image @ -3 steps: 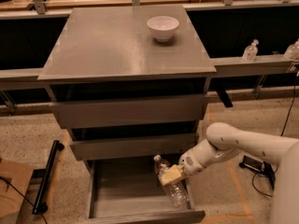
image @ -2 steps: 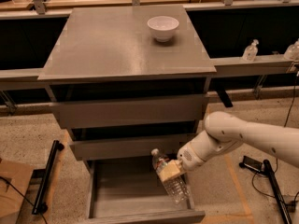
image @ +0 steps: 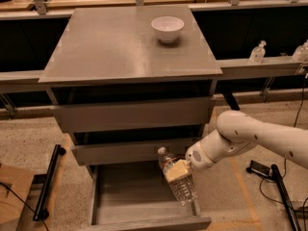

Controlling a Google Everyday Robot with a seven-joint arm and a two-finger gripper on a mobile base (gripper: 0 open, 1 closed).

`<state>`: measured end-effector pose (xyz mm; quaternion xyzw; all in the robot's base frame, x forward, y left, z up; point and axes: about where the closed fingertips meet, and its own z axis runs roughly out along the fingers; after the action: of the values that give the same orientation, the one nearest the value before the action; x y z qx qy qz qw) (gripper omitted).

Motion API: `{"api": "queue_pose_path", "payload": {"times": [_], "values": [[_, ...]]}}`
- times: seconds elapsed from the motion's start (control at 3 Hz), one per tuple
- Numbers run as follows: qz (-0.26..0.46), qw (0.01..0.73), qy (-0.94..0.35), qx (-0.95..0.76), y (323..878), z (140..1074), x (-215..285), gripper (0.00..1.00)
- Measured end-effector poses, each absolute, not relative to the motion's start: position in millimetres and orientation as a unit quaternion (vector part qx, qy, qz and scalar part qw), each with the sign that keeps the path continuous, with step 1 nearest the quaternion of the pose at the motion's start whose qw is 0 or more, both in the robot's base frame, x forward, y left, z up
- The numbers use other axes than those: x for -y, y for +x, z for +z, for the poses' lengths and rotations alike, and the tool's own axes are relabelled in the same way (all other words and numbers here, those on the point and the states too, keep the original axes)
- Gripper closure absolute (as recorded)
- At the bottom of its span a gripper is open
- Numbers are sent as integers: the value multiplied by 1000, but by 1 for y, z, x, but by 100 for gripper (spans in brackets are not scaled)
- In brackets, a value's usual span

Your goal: Pick water bottle from bottom drawer and place on counter

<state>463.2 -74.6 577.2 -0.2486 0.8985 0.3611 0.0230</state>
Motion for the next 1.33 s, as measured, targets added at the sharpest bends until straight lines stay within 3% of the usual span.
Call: {"api": "queue_pose_path", "payload": {"times": [0.67, 1.33], "values": [[315, 98, -261, -907, 519, 611, 89, 100], [235, 190, -329, -895, 559, 712, 77, 100]]}}
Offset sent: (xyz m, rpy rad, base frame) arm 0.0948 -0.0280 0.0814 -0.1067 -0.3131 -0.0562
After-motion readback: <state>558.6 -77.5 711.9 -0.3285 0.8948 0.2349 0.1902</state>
